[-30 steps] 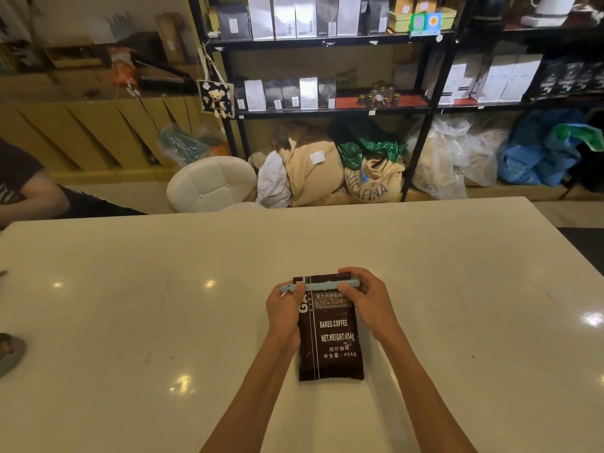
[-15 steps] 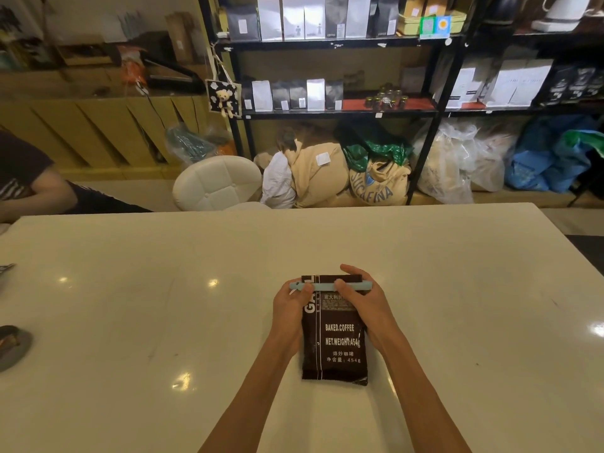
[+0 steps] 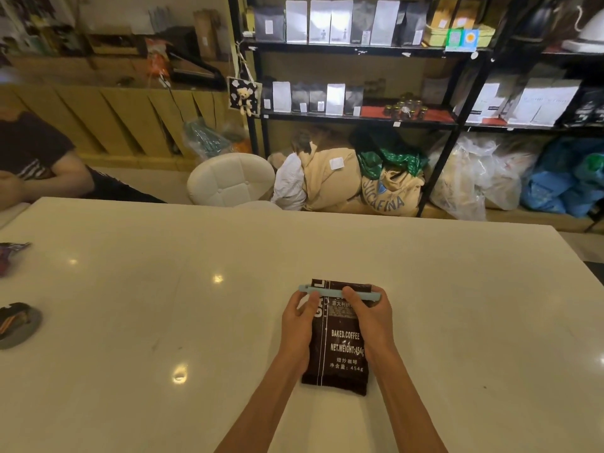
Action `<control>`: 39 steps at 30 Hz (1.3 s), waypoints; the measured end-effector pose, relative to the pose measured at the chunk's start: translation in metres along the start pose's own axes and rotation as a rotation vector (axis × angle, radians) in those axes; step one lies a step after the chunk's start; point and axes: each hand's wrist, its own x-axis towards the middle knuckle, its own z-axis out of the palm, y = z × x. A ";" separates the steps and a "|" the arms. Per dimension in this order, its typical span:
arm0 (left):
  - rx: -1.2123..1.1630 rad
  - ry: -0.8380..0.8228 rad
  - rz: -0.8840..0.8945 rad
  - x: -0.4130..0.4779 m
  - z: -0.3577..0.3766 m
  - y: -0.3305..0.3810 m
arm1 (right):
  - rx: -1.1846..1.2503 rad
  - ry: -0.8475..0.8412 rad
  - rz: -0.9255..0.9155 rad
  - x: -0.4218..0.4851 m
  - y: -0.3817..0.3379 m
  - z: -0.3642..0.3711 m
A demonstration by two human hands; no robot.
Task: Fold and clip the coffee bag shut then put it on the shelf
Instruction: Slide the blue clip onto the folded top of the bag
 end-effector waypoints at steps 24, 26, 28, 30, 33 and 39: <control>-0.014 0.084 0.014 0.012 0.004 0.014 | -0.014 -0.037 -0.002 -0.002 0.006 0.004; -0.004 0.131 0.017 0.011 0.008 0.014 | -0.023 -0.032 -0.008 -0.002 0.006 0.005; -0.004 0.167 0.023 0.012 0.009 0.013 | -0.036 -0.031 -0.009 -0.002 0.006 0.005; -0.006 0.192 0.035 0.012 0.011 0.012 | -0.037 -0.035 -0.012 -0.002 0.007 0.006; -0.019 0.221 0.067 0.012 0.013 0.010 | -0.024 -0.035 -0.023 -0.001 0.007 0.006; -0.002 0.254 0.129 0.013 0.012 0.005 | -0.031 -0.027 -0.042 -0.001 0.010 0.006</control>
